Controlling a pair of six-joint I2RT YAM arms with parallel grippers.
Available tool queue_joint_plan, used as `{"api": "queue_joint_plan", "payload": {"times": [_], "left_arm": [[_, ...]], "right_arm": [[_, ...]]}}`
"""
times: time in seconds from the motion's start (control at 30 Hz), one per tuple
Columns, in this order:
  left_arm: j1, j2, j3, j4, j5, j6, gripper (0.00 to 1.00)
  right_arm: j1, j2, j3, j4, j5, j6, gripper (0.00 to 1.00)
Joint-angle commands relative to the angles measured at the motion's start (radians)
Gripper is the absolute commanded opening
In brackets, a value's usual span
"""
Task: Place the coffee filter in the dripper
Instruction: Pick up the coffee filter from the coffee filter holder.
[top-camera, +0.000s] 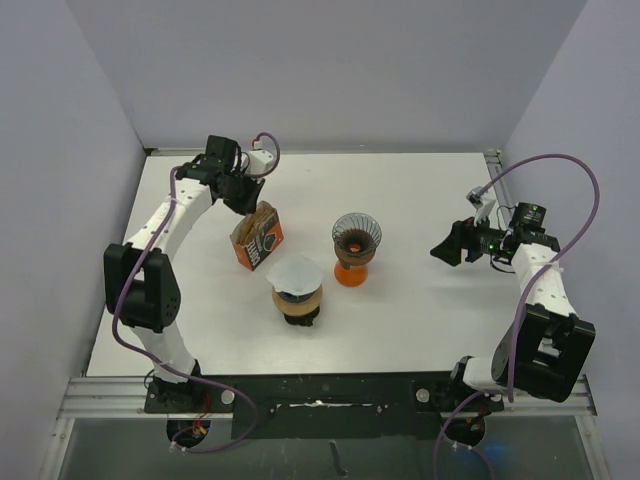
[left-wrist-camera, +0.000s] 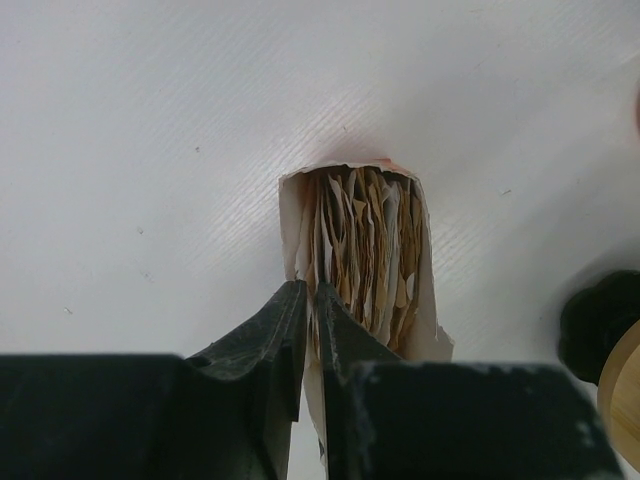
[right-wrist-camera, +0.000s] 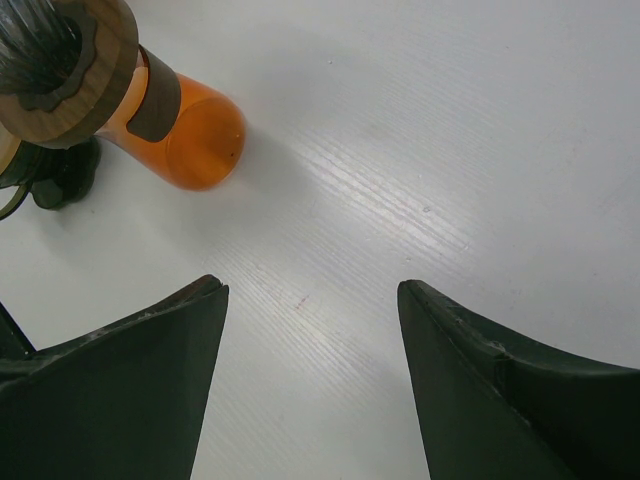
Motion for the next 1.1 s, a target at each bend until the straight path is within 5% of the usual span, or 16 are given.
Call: {"api": "queue_joint_plan", "payload": {"times": [0.0,0.17,1.07], "left_arm": [[0.006,0.008,0.059,0.015,0.028,0.005,0.07],[0.006,0.011,0.064,0.012,0.038,0.007,0.00],[0.004,-0.148,0.092,-0.017,0.059,0.017,0.00]], "right_arm": [[-0.005,-0.024,0.000,0.023,-0.030,-0.021,0.70],[-0.004,-0.024,0.000,0.023,-0.030,-0.023,0.70],[-0.003,-0.035,0.002,0.023,-0.040,-0.022,0.70]]}}
